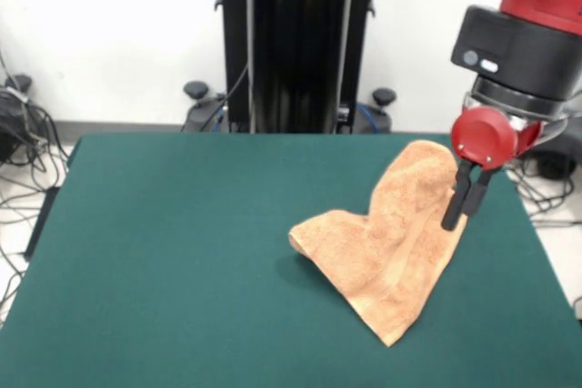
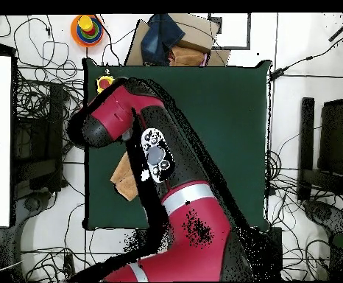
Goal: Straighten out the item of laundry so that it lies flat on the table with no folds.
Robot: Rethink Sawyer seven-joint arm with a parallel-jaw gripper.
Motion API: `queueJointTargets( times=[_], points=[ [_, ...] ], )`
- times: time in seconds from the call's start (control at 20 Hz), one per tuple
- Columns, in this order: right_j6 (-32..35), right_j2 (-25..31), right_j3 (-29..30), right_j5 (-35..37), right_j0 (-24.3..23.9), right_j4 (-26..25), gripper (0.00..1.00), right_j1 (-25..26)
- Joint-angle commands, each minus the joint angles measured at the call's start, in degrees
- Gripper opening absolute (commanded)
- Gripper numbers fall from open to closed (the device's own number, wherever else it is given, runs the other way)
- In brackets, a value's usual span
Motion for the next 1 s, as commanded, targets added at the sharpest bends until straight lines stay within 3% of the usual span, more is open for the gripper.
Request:
queueJointTargets(
  times=[0.05,0.25,1.0],
  points=[
    [4.89,-4.55,1.92,1.78,0.11,1.91,1.00,2.57],
    [1.85,-4.23,3.01,4.18,-0.66,4.07,1.00,3.92],
    [-0.40,-6.22,1.32,5.20,0.11,4.14,1.00,7.15]
  ],
)
